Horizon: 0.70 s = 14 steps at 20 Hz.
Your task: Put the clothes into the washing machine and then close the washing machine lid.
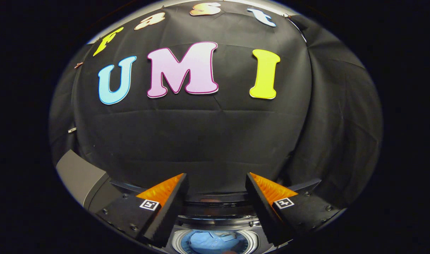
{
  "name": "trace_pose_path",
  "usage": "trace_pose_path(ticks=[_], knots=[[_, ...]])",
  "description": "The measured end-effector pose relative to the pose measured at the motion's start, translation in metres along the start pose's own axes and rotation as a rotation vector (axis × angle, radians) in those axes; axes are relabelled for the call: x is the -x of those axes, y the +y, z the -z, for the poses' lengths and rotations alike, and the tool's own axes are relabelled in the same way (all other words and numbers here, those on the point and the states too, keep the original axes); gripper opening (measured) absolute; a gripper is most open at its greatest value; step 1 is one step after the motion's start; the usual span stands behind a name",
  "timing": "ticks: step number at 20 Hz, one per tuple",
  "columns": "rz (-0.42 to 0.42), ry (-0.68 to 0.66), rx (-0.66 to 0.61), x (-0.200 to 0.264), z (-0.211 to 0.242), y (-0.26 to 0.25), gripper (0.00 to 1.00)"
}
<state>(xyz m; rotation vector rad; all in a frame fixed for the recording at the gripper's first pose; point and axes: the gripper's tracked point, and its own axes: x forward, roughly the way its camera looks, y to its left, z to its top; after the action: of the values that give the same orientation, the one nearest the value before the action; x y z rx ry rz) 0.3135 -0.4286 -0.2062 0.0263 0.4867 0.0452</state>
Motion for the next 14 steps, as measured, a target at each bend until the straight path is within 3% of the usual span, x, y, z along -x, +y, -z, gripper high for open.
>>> trace_pose_path(ticks=[14], knots=[[-0.028, 0.032, 0.028, 0.065, 0.029, 0.001, 1.0]])
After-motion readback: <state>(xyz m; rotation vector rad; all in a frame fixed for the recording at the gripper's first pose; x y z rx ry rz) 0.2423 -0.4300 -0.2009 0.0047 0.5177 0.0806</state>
